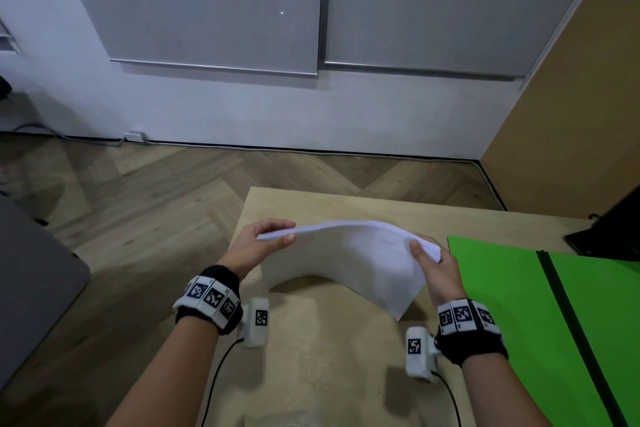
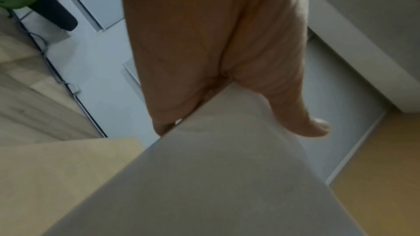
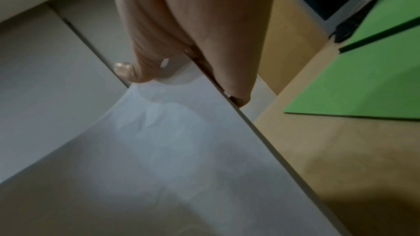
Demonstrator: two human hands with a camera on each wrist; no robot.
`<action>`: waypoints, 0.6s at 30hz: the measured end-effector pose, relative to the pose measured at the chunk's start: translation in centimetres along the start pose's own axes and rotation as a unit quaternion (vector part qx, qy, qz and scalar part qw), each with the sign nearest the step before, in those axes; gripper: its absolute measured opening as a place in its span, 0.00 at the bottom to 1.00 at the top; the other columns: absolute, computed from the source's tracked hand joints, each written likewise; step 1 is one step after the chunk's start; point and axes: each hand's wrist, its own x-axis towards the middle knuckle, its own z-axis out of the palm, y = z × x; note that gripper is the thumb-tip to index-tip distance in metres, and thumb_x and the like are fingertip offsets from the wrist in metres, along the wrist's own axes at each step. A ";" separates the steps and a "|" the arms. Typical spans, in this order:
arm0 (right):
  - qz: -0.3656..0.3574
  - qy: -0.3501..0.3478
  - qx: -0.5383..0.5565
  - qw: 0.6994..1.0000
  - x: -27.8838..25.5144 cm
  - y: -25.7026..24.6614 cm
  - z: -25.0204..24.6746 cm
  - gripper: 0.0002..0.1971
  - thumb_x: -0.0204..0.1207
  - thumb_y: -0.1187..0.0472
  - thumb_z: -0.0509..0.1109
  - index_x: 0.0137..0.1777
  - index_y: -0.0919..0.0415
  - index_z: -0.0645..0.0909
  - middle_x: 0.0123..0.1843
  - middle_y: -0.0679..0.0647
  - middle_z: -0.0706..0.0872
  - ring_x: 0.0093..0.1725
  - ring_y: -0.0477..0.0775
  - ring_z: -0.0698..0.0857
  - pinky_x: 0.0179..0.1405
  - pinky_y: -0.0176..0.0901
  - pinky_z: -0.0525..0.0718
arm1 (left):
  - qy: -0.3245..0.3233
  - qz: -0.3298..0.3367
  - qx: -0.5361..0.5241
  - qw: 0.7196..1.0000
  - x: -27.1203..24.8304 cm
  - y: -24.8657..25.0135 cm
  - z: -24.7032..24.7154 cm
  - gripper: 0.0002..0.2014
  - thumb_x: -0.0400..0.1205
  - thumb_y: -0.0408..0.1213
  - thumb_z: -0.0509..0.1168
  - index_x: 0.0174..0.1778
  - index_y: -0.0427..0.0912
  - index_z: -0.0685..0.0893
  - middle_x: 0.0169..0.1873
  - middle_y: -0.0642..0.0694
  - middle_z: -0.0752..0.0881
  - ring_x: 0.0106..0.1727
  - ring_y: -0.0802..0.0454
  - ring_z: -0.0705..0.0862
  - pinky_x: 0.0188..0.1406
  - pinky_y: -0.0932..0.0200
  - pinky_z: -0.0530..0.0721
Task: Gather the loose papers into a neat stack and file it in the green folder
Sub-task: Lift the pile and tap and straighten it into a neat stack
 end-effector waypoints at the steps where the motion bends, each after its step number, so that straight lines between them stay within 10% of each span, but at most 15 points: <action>1: 0.001 0.006 0.003 1.000 0.0 -0.2 0.2 0.08 0.75 0.55 0.73 0.49 0.59 0.87 0.49 0.54 0.90 0.51 0.54 0.85 0.57 0.48 0.82 | 0.007 -0.004 0.002 1.000 0.1 0.1 0.1 0.32 0.49 0.56 0.85 0.47 0.46 0.91 0.47 0.50 0.91 0.47 0.57 0.88 0.48 0.66 0.83; 8: -0.012 0.068 0.012 0.998 -0.1 -0.8 1.5 0.10 0.79 0.52 0.67 0.45 0.57 0.84 0.44 0.50 0.86 0.45 0.48 0.83 0.51 0.41 0.81 | 0.078 -0.021 0.014 0.997 -0.5 -1.3 1.9 0.14 0.74 0.28 0.76 0.54 0.30 0.88 0.46 0.40 0.90 0.47 0.48 0.86 0.42 0.64 0.85; 10: -0.028 0.041 0.000 0.999 -0.3 -1.1 1.6 0.08 0.77 0.58 0.71 0.53 0.59 0.84 0.47 0.49 0.87 0.45 0.43 0.84 0.44 0.28 0.83 | 0.084 -0.016 0.028 0.996 -0.4 -1.4 2.1 0.12 0.75 0.27 0.74 0.54 0.29 0.87 0.45 0.40 0.89 0.46 0.48 0.85 0.40 0.64 0.83; 14: -0.003 0.040 -0.008 0.999 -0.7 -1.6 1.1 0.07 0.75 0.62 0.73 0.52 0.61 0.84 0.45 0.53 0.88 0.47 0.54 0.86 0.48 0.41 0.82 | 0.085 0.003 0.056 0.995 -0.7 -0.5 1.7 0.04 0.75 0.27 0.73 0.39 0.37 0.85 0.36 0.43 0.86 0.40 0.47 0.82 0.37 0.57 0.79; 18: -0.046 0.022 0.013 0.999 -0.8 -2.4 0.2 0.03 0.73 0.65 0.74 0.44 0.57 0.86 0.41 0.51 0.88 0.37 0.43 0.86 0.40 0.35 0.84 | 0.087 0.027 0.020 0.996 -0.5 0.9 0.2 0.20 0.70 0.36 0.75 0.44 0.22 0.78 0.39 0.37 0.82 0.42 0.48 0.81 0.44 0.52 0.77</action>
